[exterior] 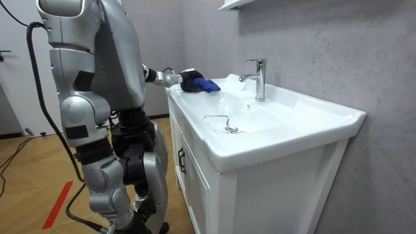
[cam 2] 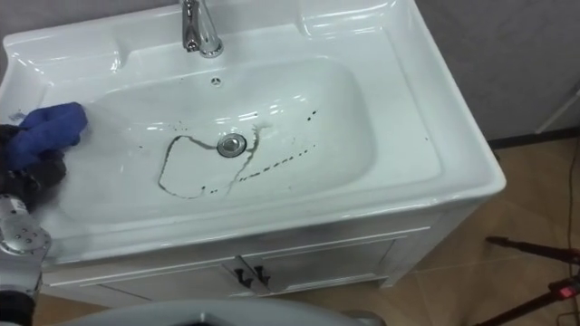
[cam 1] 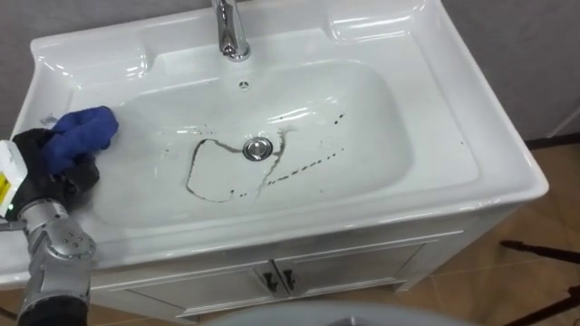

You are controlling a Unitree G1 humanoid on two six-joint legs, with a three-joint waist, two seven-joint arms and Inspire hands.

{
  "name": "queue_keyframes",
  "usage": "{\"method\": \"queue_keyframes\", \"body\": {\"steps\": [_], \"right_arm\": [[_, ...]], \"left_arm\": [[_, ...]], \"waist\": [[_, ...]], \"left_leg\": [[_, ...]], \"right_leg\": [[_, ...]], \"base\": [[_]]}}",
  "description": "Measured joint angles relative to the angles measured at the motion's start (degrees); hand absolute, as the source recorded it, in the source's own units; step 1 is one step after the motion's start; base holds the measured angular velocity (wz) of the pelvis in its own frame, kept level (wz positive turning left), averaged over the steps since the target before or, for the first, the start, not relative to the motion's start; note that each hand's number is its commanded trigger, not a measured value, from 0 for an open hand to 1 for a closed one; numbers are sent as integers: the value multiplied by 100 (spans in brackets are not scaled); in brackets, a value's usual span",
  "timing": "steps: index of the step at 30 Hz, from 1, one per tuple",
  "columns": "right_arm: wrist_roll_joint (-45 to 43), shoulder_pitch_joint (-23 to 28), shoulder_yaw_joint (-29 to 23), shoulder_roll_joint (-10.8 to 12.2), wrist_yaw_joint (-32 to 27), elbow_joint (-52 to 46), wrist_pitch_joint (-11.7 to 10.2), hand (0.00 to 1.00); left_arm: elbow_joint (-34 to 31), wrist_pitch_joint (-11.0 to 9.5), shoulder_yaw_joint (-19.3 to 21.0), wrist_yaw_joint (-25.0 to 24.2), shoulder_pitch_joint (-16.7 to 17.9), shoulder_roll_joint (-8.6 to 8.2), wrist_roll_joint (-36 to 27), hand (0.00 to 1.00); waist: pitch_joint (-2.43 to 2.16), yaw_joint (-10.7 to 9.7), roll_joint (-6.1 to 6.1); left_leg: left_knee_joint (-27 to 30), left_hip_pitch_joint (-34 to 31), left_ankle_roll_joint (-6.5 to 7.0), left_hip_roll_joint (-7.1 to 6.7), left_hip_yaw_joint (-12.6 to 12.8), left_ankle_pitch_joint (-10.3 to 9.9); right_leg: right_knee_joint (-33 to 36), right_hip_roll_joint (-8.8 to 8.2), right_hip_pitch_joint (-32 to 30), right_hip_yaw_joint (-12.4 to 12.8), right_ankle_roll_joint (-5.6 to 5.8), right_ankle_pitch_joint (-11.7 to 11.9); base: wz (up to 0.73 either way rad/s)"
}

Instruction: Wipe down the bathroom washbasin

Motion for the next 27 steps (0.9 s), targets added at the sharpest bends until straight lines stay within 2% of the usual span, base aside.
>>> {"method": "queue_keyframes", "body": {"steps": [13,20,23,27], "right_arm": [[-111,-51,2,-4,4,-35,-5,0],[-63,-59,90,-17,-23,-65,-11,0],[25,-76,194,-19,-31,-38,-38,0],[121,-104,244,-20,-149,-62,-194,0]], "left_arm": [[-28,75,37,-183,-58,3,-11,100],[-491,433,-92,-347,-50,2,-39,100],[-714,559,-171,-446,-94,-2,-6,100],[-1114,770,-330,-598,-52,-9,-5,100]], "waist": [[0,7,-2],[-6,10,-42],[-6,1,-72],[12,9,-83]], "left_leg": [[1,-4,-7,4,-4,4],[27,-71,-7,-20,-33,4],[68,-187,-4,-25,-158,6],[137,-263,-4,-16,-211,6]], "right_leg": [[7,0,-12,-2,-12,-22],[104,-47,-81,-37,-1,-100],[104,-51,-117,-166,0,-99],[120,-46,-114,-240,-1,-98]], "base": [[0],[4],[20],[12]]}}
